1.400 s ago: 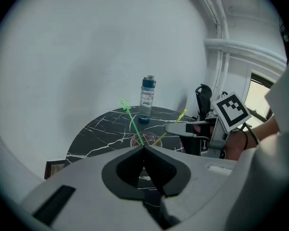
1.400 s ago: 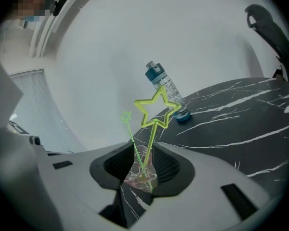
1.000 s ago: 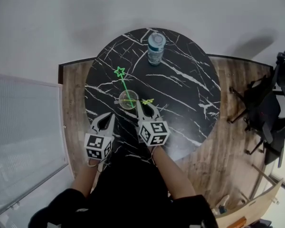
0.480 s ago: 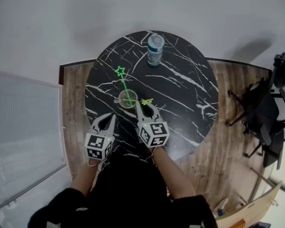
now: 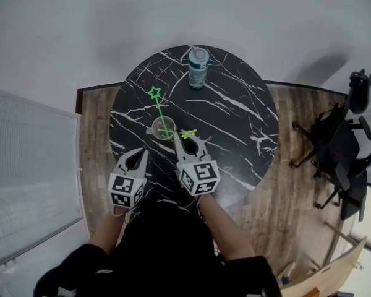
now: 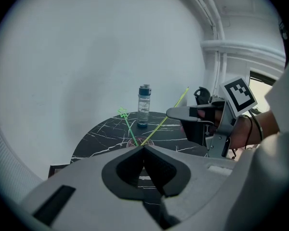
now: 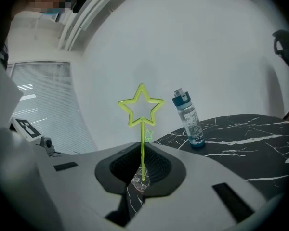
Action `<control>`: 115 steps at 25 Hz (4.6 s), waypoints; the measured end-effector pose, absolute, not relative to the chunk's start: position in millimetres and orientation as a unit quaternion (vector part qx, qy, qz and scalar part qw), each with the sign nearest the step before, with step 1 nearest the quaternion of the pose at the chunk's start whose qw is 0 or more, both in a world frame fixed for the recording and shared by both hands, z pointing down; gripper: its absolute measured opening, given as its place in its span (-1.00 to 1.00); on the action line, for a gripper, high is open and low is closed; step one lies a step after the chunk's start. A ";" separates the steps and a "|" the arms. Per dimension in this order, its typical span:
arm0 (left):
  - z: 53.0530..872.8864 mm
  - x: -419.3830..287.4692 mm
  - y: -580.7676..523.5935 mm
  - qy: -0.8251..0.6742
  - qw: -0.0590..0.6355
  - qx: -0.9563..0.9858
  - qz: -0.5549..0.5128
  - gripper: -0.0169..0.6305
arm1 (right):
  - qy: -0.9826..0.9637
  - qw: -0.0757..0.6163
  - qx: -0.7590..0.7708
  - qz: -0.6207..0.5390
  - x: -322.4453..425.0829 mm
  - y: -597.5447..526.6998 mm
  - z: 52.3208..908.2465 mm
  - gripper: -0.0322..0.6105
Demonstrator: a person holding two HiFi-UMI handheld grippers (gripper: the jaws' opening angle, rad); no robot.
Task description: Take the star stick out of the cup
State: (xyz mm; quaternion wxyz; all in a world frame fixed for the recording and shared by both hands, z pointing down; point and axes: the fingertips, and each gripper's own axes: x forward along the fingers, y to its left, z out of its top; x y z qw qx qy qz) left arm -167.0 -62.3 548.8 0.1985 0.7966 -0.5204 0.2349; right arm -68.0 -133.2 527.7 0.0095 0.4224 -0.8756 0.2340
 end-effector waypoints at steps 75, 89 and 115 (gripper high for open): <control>596.0 -131.1 -30.2 -0.499 0.243 0.794 0.249 -0.95 | -0.780 0.326 0.407 0.345 7.2 -56.0 685.3 -0.87; 603.6 -130.3 -29.0 -0.488 0.254 0.795 0.255 -0.95 | -0.748 0.331 0.439 0.372 20.4 -62.8 711.9 -0.87; 585.9 -128.3 -38.3 -0.487 0.240 0.800 0.256 -0.95 | -0.812 0.240 0.425 0.320 14.4 -61.8 673.8 -0.91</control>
